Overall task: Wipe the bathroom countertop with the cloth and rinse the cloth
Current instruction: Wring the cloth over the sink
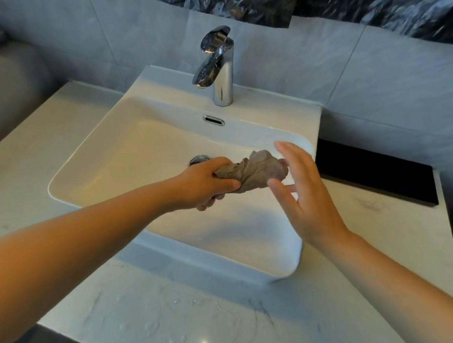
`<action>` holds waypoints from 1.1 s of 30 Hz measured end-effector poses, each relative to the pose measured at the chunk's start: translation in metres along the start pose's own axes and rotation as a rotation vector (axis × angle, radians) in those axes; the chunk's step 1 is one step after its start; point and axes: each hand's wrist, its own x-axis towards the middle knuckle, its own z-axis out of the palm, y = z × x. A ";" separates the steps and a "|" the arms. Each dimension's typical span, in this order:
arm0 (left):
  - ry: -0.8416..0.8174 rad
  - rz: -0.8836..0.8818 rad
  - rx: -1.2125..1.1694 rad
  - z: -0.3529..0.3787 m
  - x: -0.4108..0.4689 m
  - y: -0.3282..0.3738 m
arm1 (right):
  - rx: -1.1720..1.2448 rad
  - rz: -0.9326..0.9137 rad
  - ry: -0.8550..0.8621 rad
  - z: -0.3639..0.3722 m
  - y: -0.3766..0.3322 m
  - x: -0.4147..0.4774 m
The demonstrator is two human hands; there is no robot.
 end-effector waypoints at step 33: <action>0.301 0.632 1.214 0.018 0.003 -0.024 | 0.250 0.761 -0.282 0.031 -0.011 0.028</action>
